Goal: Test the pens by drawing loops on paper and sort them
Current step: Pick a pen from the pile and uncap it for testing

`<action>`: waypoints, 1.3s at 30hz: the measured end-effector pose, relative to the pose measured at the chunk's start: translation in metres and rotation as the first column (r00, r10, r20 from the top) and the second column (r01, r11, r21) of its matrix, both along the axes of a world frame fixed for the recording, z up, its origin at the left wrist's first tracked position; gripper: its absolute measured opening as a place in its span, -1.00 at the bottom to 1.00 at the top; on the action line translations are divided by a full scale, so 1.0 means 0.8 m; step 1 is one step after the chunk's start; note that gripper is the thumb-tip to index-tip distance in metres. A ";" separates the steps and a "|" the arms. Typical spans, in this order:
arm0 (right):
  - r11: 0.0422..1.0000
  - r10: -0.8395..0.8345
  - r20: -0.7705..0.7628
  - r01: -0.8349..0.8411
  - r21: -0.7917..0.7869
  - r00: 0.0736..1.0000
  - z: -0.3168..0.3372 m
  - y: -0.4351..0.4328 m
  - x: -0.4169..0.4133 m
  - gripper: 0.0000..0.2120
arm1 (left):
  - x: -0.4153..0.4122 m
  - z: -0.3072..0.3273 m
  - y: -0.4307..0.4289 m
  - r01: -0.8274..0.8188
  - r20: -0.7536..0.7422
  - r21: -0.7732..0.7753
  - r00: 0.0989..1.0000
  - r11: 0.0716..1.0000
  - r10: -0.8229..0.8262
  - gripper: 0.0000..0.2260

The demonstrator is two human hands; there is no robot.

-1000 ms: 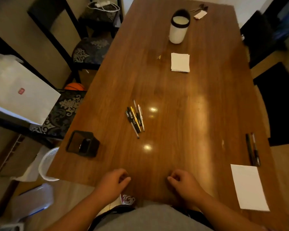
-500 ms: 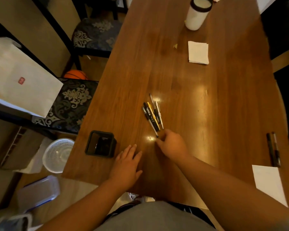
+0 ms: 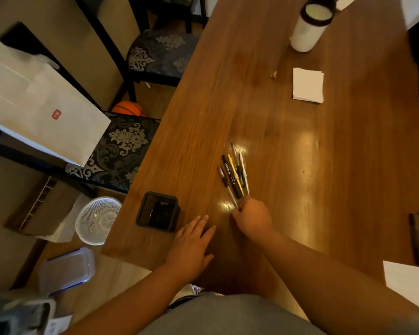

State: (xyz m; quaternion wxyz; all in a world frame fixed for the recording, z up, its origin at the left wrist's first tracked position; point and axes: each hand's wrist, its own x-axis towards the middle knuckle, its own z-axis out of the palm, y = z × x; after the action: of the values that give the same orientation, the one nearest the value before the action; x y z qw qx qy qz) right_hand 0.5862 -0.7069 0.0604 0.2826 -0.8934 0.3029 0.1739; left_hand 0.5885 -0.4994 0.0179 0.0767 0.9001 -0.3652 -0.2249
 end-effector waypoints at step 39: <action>0.483 -0.728 0.052 0.456 0.748 0.684 0.086 -0.202 -0.357 -0.77 | -0.200 0.109 -0.277 0.331 -0.121 -0.292 0.918 0.897 -0.378 -0.80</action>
State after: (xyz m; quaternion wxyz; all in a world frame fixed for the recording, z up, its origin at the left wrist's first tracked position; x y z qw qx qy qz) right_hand 0.3003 -0.8689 0.1290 0.6829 -0.5730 0.4531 -0.0070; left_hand 0.4284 -0.7208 0.1054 0.1858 0.7763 -0.5423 -0.2621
